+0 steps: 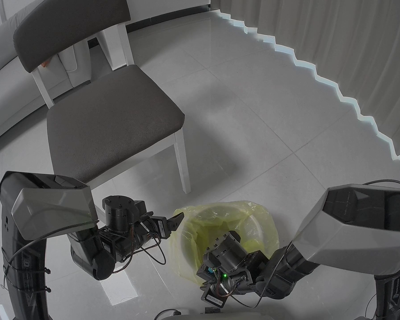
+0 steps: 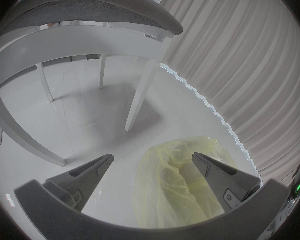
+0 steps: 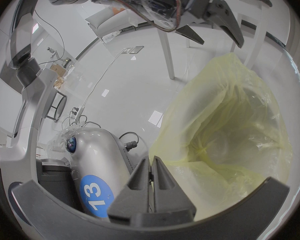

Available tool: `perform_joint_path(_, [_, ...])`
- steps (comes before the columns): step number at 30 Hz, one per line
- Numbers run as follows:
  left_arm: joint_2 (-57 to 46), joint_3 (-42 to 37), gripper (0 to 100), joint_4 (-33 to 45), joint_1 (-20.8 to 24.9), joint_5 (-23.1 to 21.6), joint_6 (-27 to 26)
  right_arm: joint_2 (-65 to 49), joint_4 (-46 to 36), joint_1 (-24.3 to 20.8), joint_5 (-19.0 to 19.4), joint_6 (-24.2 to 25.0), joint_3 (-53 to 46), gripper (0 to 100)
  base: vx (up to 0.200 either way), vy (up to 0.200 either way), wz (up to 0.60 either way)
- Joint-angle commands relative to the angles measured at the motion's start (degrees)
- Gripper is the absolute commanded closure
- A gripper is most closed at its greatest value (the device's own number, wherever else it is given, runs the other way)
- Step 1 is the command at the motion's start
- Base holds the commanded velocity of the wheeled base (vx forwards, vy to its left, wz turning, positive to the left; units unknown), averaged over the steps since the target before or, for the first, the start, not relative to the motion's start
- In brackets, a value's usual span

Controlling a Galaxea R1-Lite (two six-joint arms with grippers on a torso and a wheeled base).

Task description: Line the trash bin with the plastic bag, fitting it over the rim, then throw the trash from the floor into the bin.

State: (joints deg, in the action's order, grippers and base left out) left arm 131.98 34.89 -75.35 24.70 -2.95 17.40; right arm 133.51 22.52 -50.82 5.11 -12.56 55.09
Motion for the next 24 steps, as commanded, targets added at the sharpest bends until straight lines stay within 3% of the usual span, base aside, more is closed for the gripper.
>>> perform_joint_path(1, [-0.1, -0.3, 0, -0.1, 0.0, 0.0, 0.0, 0.4, 0.0, -1.0, -0.1, 0.2, 0.5, 100, 0.000, 0.000, 0.00])
perform_joint_path(11, [0.4, 0.2, 0, -0.1, 0.1, 0.0, 0.0, 7.1, 0.3, 0.0, -3.3, 0.2, 3.7, 100, 0.000, 0.000, 0.00])
perform_joint_path(12, [0.7, 0.4, 0, -0.1, 0.1, 0.0, 0.0, 7.2, 0.4, 0.1, -3.4, 0.3, 4.4, 0, 0.000, 0.000, 0.00])
perform_joint_path(16, [0.9, 0.4, 0, -0.1, 0.3, 0.0, 0.0, 6.5, 0.5, 0.0, -3.4, 0.8, 4.3, 0, 0.000, 0.000, 0.00])
perform_joint_path(24, [2.8, -0.3, 0, 0.0, 1.0, 0.6, -0.4, -6.2, 0.0, -0.2, -3.4, 1.1, -0.4, 0, 0.000, 0.000, 0.00])
